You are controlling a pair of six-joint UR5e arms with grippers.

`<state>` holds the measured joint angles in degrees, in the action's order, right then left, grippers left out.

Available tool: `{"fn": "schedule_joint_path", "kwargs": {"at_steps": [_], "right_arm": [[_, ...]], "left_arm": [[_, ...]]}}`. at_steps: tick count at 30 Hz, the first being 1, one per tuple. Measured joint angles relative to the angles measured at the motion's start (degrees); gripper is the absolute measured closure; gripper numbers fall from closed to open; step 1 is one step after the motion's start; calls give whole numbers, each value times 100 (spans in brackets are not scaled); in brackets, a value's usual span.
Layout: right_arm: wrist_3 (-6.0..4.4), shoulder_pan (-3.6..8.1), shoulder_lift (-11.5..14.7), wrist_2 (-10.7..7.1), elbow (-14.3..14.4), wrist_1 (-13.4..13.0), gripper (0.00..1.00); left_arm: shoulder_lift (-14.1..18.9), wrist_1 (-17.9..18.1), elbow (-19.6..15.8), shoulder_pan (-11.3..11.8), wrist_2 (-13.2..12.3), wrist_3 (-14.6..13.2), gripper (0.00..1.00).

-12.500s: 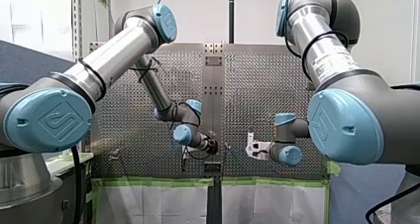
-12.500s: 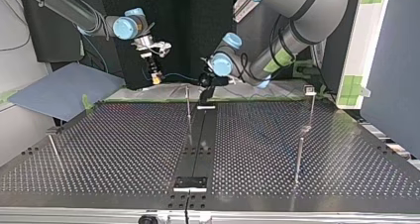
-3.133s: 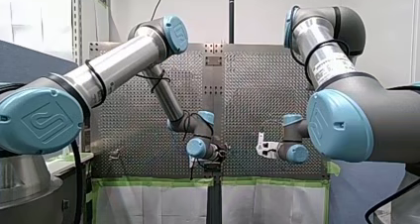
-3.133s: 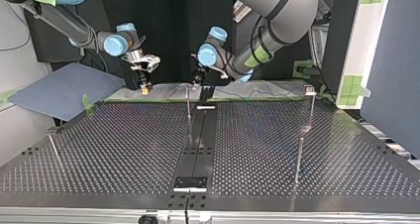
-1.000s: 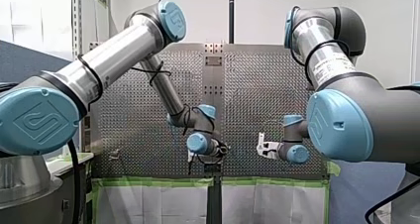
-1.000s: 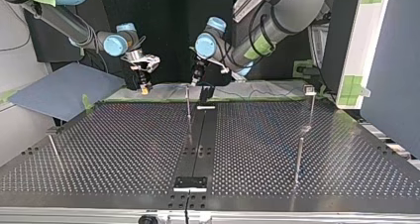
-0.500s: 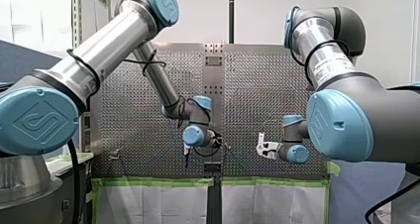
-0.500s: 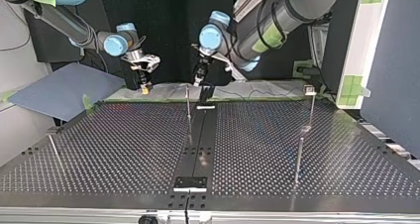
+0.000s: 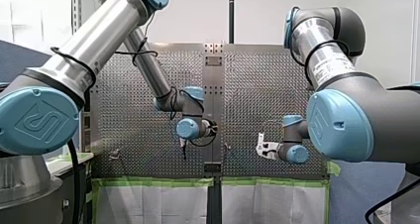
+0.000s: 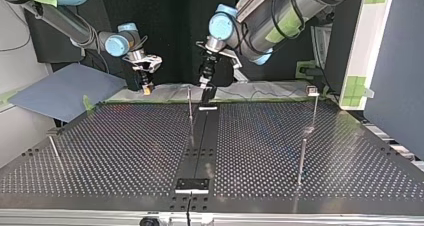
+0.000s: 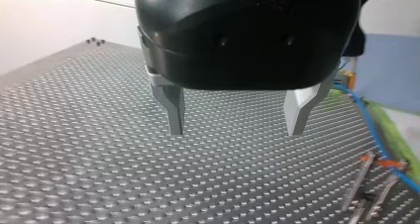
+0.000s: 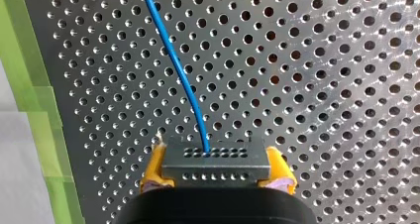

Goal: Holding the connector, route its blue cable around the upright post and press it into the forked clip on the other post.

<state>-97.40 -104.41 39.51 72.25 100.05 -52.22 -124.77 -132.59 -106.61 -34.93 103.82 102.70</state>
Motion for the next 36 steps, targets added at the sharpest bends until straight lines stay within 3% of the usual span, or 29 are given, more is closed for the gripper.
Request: {"fn": "schedule_joint_path", "kwargs": {"at_steps": [9,18,28,36], "right_arm": [[0,0,-6,-1,-1,0,100],[0,12,-7,0,0,0,100],[0,13,-14,0,-1,20,100],[0,7,-16,0,-3,32,100]], "left_arm": [[463,188,-461,-14,155,46,0],[928,294,-928,-4,483,89,0],[1443,686,-1443,35,635,139,0],[1833,763,-1836,82,676,162,0]]}}
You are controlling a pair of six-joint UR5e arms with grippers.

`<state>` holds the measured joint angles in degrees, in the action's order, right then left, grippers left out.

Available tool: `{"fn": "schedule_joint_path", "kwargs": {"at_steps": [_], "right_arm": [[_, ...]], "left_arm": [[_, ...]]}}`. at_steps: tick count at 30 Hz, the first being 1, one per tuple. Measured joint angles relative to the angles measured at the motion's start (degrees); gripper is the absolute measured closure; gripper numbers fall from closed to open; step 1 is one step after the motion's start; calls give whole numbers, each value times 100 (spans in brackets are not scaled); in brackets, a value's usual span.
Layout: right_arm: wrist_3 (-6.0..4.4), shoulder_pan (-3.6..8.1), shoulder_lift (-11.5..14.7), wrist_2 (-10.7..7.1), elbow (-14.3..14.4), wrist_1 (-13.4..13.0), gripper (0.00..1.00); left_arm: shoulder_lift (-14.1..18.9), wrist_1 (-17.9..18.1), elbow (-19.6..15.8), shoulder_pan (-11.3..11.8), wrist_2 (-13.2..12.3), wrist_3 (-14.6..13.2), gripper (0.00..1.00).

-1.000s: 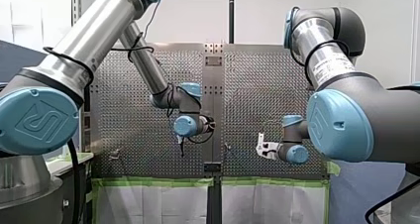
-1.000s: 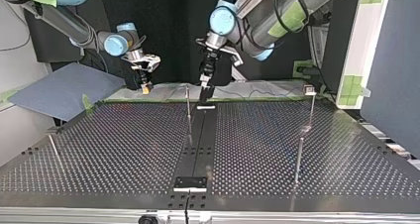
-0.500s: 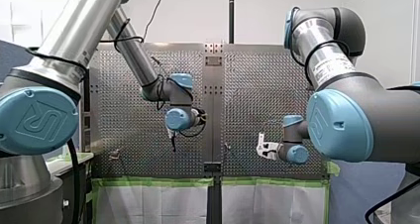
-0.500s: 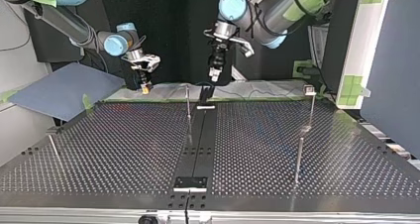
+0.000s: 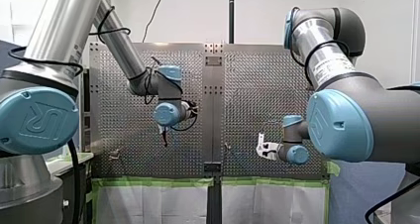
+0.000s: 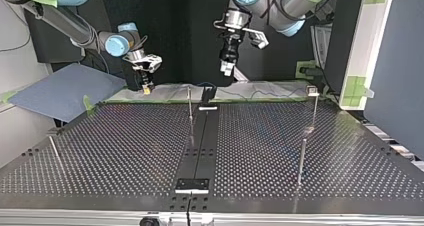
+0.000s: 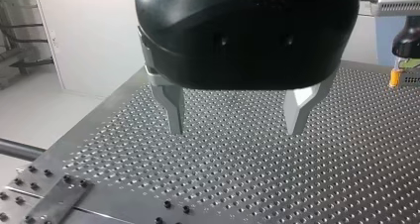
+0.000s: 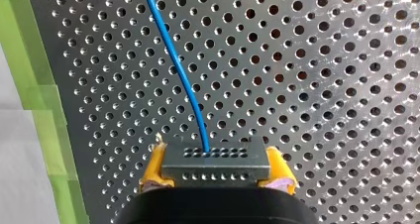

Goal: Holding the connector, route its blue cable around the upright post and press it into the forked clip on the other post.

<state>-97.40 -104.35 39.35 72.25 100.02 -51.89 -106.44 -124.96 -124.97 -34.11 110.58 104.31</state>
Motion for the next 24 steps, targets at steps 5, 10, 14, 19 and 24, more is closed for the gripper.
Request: {"fn": "schedule_joint_path", "kwargs": {"at_steps": [5,10,14,19,24], "right_arm": [[0,-1,0,0,0,9,100],[0,7,0,0,2,40,100],[6,24,0,0,-1,97,100],[27,38,4,11,-1,134,100],[61,54,16,116,-42,203,100]], "left_arm": [[-4,36,-223,13,8,-43,0],[-196,164,-448,4,4,-107,0],[-330,216,-611,0,-39,-126,0],[-375,361,-837,-1,-226,-177,0],[-378,516,-993,3,-477,-174,0]]}}
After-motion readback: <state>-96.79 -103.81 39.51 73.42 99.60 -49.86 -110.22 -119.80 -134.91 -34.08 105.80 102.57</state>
